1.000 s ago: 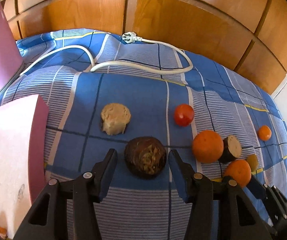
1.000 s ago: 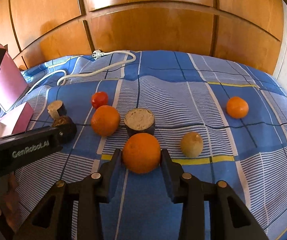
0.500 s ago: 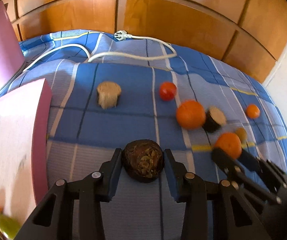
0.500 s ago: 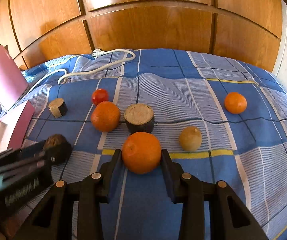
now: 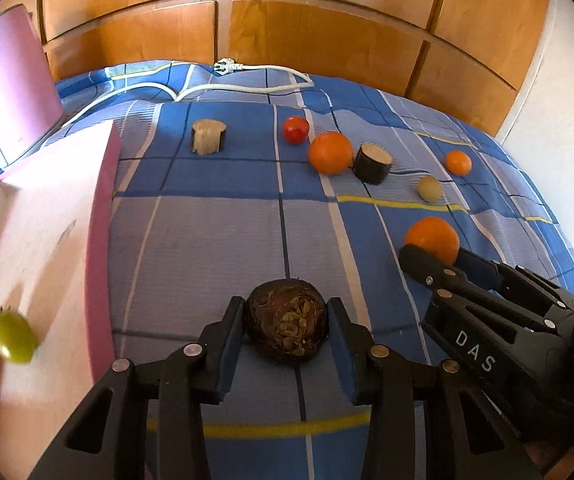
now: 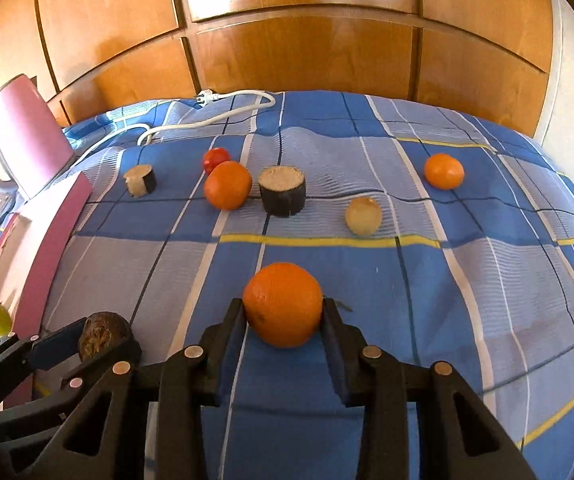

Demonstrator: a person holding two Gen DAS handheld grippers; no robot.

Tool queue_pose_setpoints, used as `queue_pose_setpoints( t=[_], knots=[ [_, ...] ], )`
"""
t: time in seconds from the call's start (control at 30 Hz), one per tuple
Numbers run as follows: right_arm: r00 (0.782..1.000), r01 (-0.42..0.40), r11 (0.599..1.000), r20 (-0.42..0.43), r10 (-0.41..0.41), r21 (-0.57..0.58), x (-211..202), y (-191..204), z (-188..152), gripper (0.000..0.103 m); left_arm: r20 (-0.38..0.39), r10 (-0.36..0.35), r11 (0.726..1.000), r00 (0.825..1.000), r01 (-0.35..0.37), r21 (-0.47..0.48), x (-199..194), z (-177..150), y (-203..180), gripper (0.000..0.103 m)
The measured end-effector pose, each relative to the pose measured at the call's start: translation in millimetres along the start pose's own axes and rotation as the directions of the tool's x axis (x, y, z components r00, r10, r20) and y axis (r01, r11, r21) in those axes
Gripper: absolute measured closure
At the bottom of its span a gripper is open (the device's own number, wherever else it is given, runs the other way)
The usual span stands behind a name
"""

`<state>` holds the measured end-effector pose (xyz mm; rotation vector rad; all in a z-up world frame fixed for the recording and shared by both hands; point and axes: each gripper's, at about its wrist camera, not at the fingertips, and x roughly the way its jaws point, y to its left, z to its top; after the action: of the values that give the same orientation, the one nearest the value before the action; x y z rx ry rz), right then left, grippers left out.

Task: Organize fruits
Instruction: 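Close the left gripper on the dark brown round fruit while the right holds the orange, then carry the dark fruit into the tray and release it while the right carries the orange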

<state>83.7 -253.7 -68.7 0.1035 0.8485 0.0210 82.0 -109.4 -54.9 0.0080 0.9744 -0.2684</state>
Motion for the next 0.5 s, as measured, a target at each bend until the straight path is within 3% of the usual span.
queue_pose_setpoints(
  t=[0.5],
  knots=[
    [0.999,-0.016,1.000,0.041,0.017,-0.021,-36.2,16.0,-14.4,0.066,0.092,-0.011,1.000,0.996,0.012,-0.005,-49.3,-14.8,10.9,0.062]
  ],
)
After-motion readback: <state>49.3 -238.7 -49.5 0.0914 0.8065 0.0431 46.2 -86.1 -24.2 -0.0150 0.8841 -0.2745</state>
